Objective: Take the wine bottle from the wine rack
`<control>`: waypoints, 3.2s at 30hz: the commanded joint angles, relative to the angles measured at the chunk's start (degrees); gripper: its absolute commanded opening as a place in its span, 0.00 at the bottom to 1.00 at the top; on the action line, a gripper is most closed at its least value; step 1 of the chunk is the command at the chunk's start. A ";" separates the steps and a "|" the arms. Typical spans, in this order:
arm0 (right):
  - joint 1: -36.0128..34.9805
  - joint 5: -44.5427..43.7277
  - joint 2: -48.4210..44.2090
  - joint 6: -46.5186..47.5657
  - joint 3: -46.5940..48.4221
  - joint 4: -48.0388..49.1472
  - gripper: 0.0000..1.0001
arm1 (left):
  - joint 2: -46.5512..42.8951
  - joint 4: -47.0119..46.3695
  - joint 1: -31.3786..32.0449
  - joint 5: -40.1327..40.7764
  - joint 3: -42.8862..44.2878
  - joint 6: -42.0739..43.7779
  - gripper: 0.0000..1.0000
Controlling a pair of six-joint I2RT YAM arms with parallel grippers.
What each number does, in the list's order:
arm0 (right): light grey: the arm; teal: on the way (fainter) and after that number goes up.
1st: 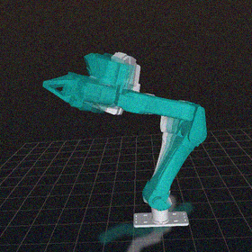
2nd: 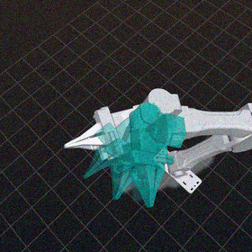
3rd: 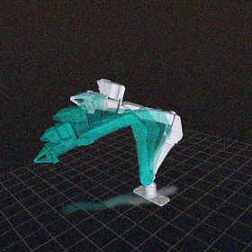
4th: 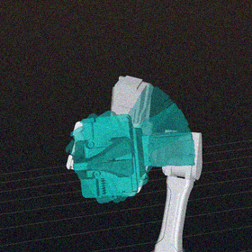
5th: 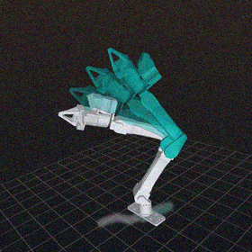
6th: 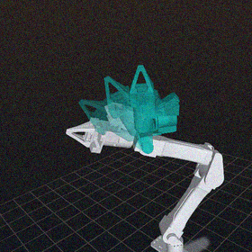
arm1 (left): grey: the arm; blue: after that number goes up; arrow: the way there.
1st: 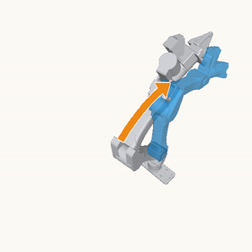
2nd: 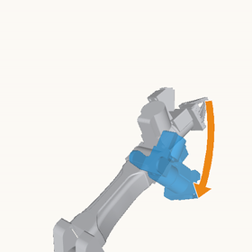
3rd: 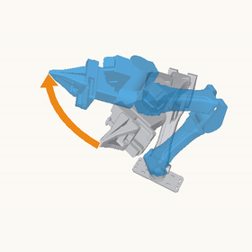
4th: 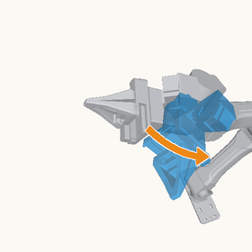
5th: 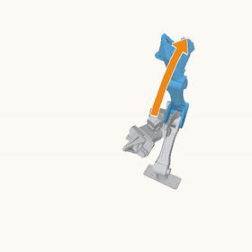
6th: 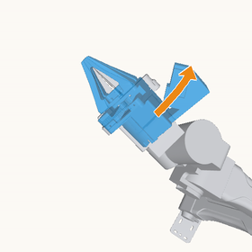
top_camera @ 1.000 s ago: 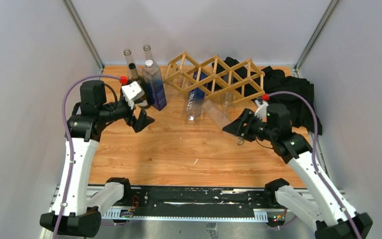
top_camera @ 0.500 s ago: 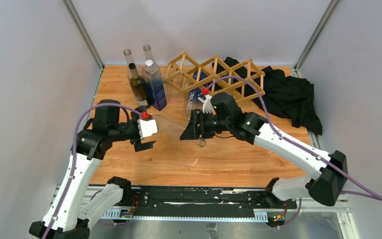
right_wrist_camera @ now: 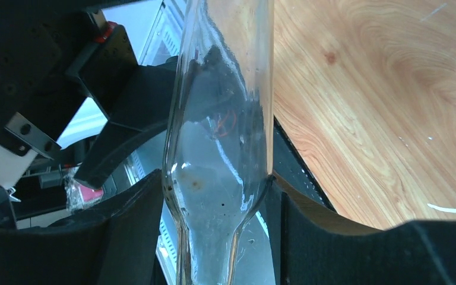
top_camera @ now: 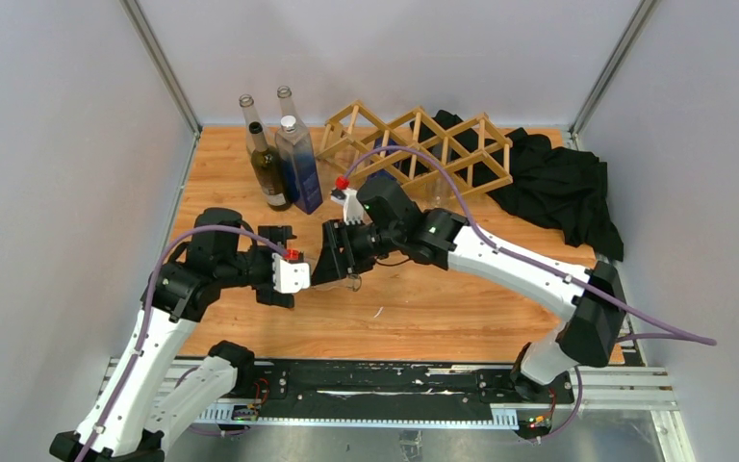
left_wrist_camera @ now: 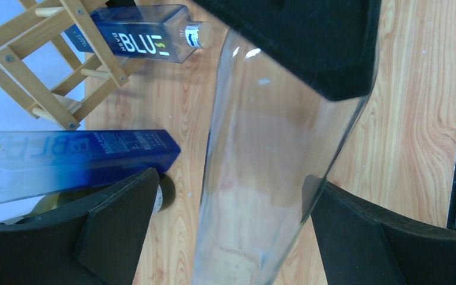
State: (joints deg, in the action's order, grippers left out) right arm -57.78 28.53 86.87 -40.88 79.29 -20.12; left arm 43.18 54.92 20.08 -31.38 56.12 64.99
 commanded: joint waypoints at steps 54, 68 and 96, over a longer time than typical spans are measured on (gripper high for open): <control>1.05 -0.97 -11.79 15.68 -1.51 21.79 0.69 | 4.37 -13.69 1.02 -26.35 9.93 -56.71 0.00; 1.09 -16.75 -11.02 26.47 4.92 6.77 0.00 | 13.91 -0.55 -7.98 -13.32 18.02 -52.91 1.00; 0.92 -23.67 36.88 34.25 48.69 -0.42 0.00 | 22.19 -5.05 -45.20 6.79 16.67 -53.78 1.00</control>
State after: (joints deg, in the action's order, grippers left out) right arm -56.31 5.48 120.18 -7.46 120.46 -21.54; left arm 68.45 52.31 -24.93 -24.49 74.17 11.27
